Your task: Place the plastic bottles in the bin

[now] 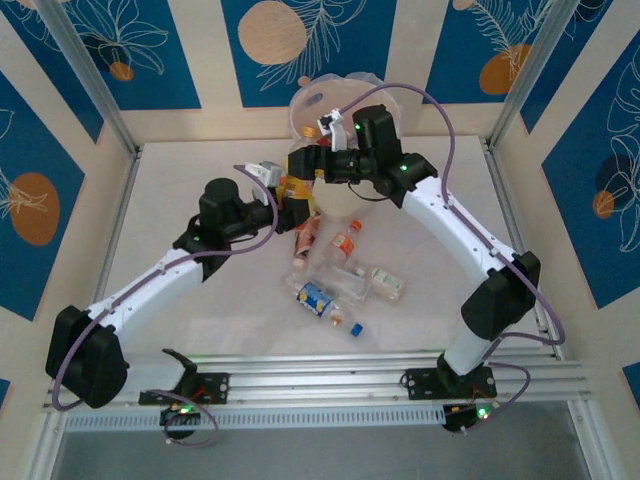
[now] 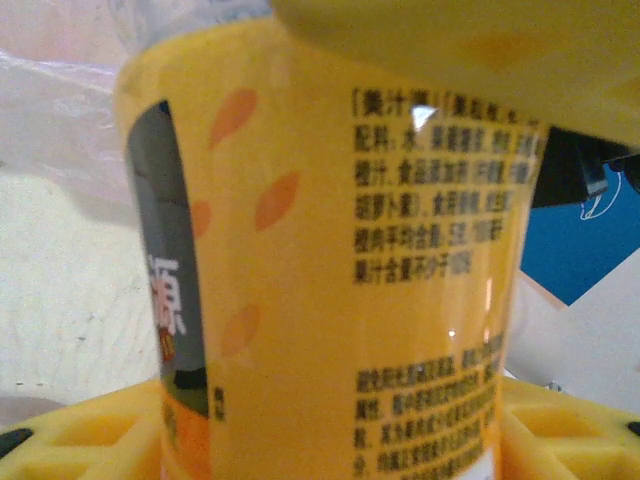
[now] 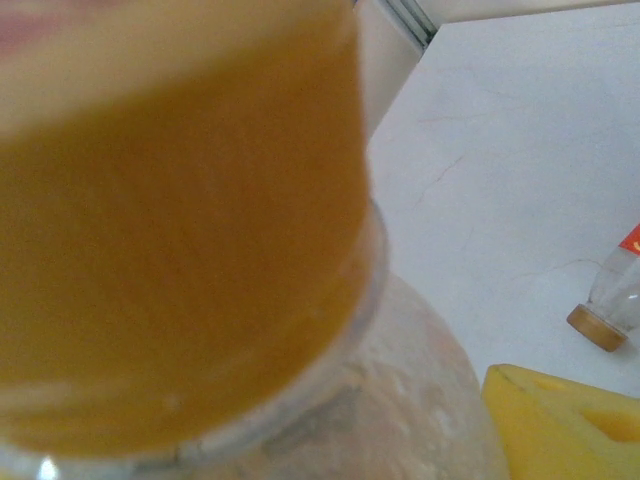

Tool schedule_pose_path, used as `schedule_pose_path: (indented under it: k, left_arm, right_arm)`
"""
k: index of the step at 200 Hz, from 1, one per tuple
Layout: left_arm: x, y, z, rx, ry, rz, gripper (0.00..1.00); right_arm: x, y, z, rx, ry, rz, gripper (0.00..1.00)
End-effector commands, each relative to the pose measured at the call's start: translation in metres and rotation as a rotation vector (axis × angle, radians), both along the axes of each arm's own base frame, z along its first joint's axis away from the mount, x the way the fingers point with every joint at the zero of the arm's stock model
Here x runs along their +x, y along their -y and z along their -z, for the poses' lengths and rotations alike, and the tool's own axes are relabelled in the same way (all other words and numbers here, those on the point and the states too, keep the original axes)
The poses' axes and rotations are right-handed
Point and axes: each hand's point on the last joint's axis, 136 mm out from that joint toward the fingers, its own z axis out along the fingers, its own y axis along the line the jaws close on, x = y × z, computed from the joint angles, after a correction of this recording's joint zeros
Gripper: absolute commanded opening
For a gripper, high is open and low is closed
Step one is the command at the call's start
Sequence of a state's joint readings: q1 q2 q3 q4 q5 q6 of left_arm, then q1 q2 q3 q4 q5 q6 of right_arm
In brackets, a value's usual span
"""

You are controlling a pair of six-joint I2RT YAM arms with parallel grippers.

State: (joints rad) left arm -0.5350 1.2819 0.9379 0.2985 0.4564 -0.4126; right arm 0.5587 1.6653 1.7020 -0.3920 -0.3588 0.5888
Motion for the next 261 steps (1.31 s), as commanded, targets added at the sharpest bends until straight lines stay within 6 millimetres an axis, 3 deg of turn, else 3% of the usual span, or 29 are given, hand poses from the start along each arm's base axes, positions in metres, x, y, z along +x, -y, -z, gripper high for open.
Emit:
schedule_pose_path:
  k: [1,53,96,117,153,208,235,261]
  left_arm:
    - [-0.008,0.002,-0.037,-0.055,0.090,0.023,0.60]
    - [-0.001,0.000,-0.031,-0.053,0.056,-0.015,0.63]
    - [-0.004,-0.001,-0.030,-0.039,0.040,-0.013,0.99]
    - [-0.008,-0.006,-0.033,-0.032,0.047,-0.025,1.00]
    - [-0.014,-0.019,-0.042,-0.012,0.072,-0.074,1.00]
    - [-0.007,-0.040,-0.038,0.040,0.070,-0.204,1.00]
    - [-0.004,-0.046,-0.034,0.057,0.056,-0.243,0.99]
    - [-0.001,-0.054,-0.030,0.079,0.042,-0.287,1.00]
  right_arm:
    - [-0.003,-0.009,-0.007,0.021,0.000,-0.032,0.78]
    - [-0.006,-0.008,-0.007,0.013,0.003,-0.025,0.55]
    - [-0.001,-0.001,-0.020,-0.013,0.061,0.014,0.50]
    - [0.004,0.007,-0.035,-0.038,0.120,0.047,0.49]
    - [0.013,0.026,-0.078,-0.084,0.288,0.124,0.49]
    - [0.047,0.064,-0.140,-0.155,0.564,0.338,0.50]
    - [0.074,0.080,-0.153,-0.191,0.626,0.436,0.50]
    - [0.103,0.091,-0.150,-0.228,0.624,0.501,0.50]
